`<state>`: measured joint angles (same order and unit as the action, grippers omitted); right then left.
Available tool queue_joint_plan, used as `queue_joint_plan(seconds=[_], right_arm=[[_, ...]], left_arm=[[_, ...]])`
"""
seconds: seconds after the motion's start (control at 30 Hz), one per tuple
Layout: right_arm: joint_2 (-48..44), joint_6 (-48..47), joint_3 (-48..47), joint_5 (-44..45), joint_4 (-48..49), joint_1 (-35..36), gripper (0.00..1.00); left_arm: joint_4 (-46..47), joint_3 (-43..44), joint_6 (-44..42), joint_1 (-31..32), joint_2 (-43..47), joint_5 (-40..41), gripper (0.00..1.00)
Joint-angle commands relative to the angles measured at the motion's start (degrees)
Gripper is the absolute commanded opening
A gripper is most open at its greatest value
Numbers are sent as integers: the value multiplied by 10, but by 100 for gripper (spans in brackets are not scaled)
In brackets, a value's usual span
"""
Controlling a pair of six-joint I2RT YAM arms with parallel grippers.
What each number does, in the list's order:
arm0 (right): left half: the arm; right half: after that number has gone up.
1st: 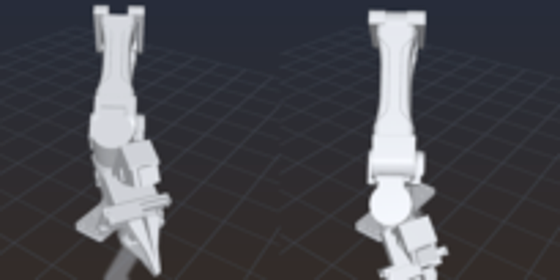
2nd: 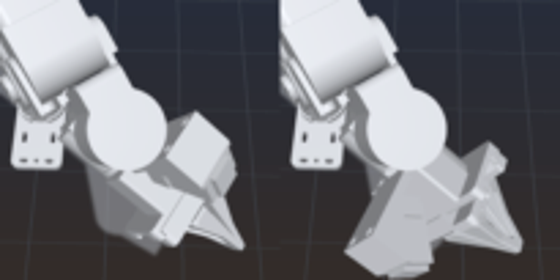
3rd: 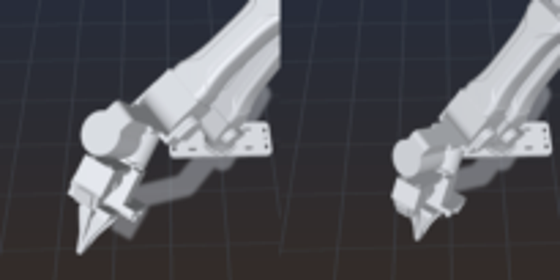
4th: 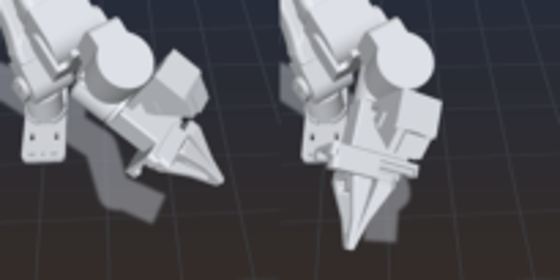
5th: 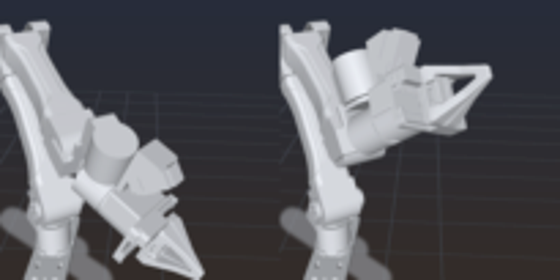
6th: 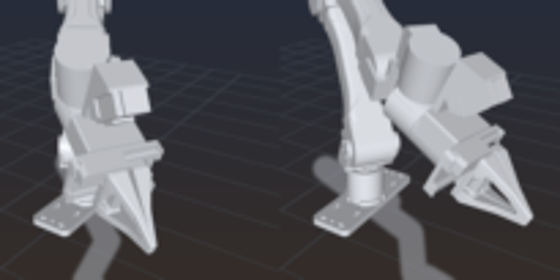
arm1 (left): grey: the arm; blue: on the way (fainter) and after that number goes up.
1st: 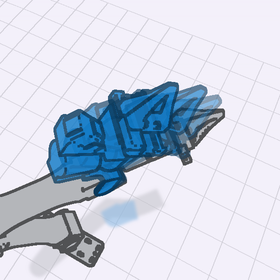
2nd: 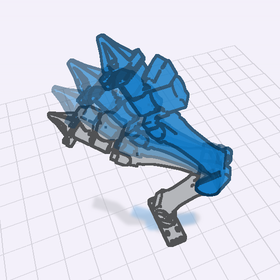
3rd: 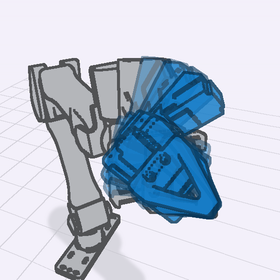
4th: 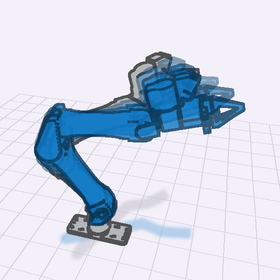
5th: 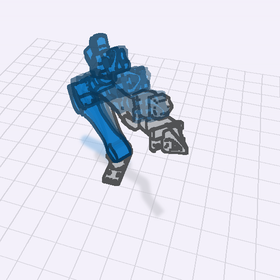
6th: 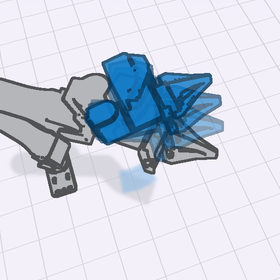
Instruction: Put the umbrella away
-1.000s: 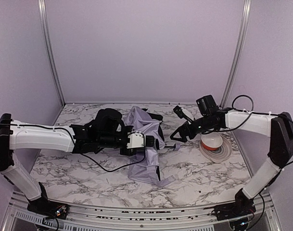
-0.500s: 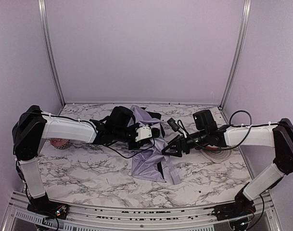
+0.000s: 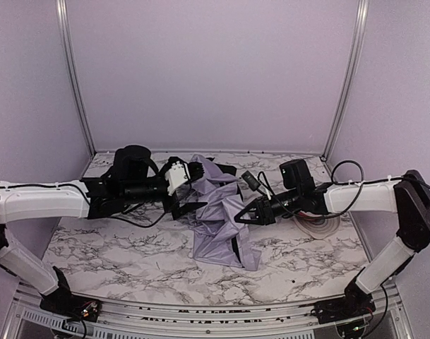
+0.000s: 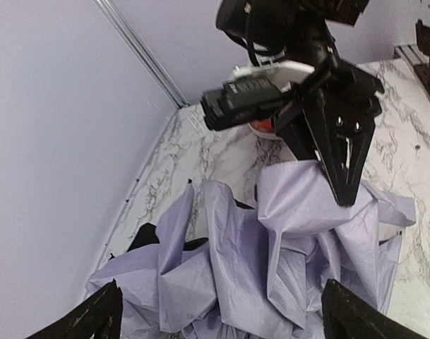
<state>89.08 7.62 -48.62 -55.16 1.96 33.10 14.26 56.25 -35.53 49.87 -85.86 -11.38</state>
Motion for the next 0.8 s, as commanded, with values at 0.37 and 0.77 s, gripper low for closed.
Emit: queue_joint_plan(seconds=[0.37, 0.77], right_arm=[[-41, 87, -46, 20, 35, 45, 6], [-114, 168, -79, 96, 61, 42, 0]], left_arm=[[32, -69, 134, 97, -63, 57, 66], [92, -71, 144, 101, -142, 67, 0]])
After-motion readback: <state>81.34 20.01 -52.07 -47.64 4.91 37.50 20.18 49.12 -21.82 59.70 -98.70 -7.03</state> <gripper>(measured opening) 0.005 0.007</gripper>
